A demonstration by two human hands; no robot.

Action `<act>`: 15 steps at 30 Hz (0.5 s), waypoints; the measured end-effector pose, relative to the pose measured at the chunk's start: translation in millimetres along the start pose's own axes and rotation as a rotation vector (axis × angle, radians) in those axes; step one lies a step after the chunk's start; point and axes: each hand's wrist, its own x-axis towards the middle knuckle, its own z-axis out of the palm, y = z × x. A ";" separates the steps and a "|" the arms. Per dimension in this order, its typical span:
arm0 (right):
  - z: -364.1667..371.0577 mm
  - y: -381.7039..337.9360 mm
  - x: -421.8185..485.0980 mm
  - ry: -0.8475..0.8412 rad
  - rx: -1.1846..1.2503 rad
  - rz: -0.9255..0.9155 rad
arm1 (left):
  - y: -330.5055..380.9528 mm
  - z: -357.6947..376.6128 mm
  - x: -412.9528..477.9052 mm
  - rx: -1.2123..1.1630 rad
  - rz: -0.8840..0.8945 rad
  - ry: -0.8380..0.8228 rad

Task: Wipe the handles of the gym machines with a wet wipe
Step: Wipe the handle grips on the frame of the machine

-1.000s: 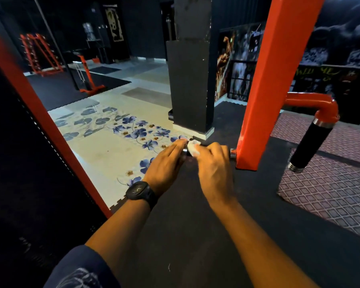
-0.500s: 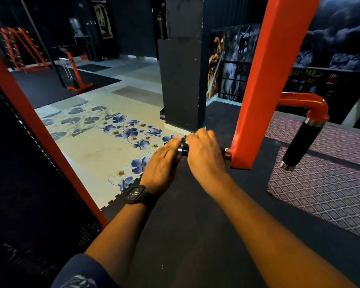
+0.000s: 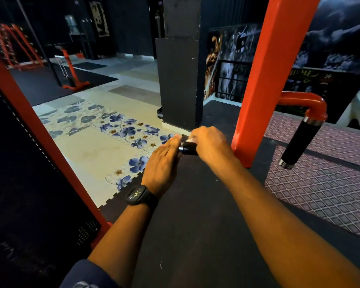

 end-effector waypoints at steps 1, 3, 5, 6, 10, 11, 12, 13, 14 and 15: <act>-2.8 6.0 -0.3 -0.012 -0.006 0.040 | 1.6 -0.4 1.0 0.001 0.000 0.002; 1.0 8.1 -11.1 0.076 -0.018 0.006 | 3.6 -0.7 1.9 -0.002 0.003 0.008; 22.3 3.4 -34.2 0.340 0.020 -0.183 | 3.9 -0.8 1.6 -0.011 0.011 0.017; 37.0 3.7 -44.8 0.430 0.069 -0.258 | 2.9 -1.2 1.5 -0.018 0.010 0.022; 73.2 31.1 -46.5 0.739 0.197 -0.326 | 7.8 -6.0 4.1 -0.047 -0.055 0.009; 75.4 34.4 -44.4 0.770 0.213 -0.311 | 10.9 -6.5 4.5 -0.050 -0.069 0.011; 78.7 34.0 -43.0 0.778 0.205 -0.316 | 13.8 -6.7 4.4 -0.056 -0.077 0.019; 83.2 31.5 -43.5 0.770 0.170 -0.346 | 16.6 -6.9 4.3 -0.068 -0.086 0.028; 89.1 28.8 -44.9 0.752 0.132 -0.381 | 18.7 -7.3 4.1 -0.077 -0.100 0.034; 93.4 27.4 -47.0 0.744 0.111 -0.398 | 20.0 -8.0 4.1 -0.080 -0.110 0.035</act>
